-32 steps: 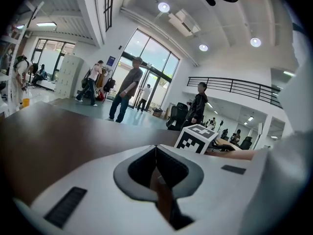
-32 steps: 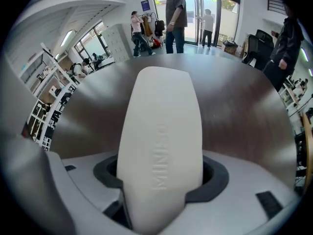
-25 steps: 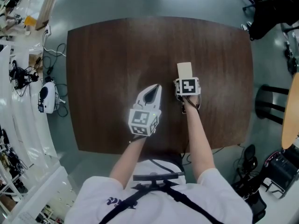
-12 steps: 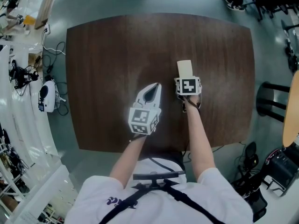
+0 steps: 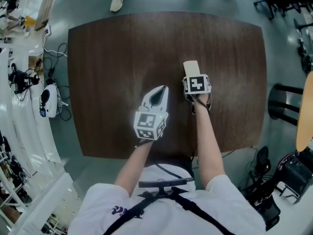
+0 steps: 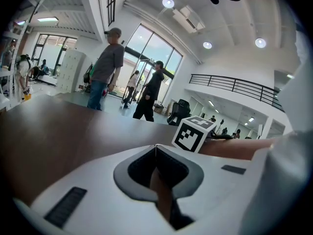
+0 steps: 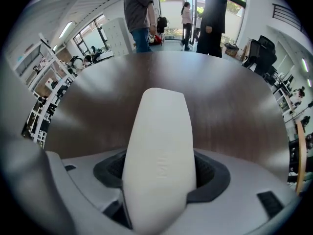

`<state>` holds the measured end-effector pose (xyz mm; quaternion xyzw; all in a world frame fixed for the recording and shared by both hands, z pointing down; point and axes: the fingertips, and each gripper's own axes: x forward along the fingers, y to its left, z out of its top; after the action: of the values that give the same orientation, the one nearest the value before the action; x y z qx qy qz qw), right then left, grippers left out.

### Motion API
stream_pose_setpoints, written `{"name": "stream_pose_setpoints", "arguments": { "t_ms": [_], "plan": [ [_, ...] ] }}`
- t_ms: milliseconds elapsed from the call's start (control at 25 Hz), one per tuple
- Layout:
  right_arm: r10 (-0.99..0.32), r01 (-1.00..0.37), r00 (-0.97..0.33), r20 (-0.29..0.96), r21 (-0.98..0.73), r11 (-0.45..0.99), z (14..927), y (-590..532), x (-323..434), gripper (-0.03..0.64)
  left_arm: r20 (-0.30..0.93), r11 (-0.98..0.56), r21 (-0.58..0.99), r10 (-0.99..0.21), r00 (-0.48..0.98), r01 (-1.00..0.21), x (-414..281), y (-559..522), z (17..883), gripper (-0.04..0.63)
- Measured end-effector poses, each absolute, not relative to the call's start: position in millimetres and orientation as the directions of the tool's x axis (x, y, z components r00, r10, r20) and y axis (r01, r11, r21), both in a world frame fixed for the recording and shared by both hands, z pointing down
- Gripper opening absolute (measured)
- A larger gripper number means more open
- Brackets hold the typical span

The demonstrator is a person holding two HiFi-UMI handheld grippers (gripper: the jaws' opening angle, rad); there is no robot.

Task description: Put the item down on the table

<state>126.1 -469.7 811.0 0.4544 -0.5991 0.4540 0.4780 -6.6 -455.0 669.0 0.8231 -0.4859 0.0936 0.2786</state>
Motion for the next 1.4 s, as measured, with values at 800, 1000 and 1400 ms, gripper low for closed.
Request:
{"name": "stream_pose_setpoints", "arguments": {
  "t_ms": [800, 1000, 1400],
  "plan": [
    [-0.208, -0.960, -0.161, 0.965, -0.105, 0.258, 806, -489, 120, 0.310, 0.439, -0.365, 0.368, -0.743, 0.506, -0.855, -12, -450, 675, 0.012],
    [-0.368, -0.960, -0.167, 0.915, -0.066, 0.272, 776, -489, 117, 0.310, 0.416, -0.367, 0.357, -0.761, 0.498, -0.859, -24, -451, 664, 0.012],
    [-0.664, -0.947, -0.315, 0.678, -0.178, 0.268, 652, -445, 100, 0.308, 0.314, -0.386, 0.298, -0.824, 0.472, -0.873, -36, -424, 586, 0.012]
  ]
}}
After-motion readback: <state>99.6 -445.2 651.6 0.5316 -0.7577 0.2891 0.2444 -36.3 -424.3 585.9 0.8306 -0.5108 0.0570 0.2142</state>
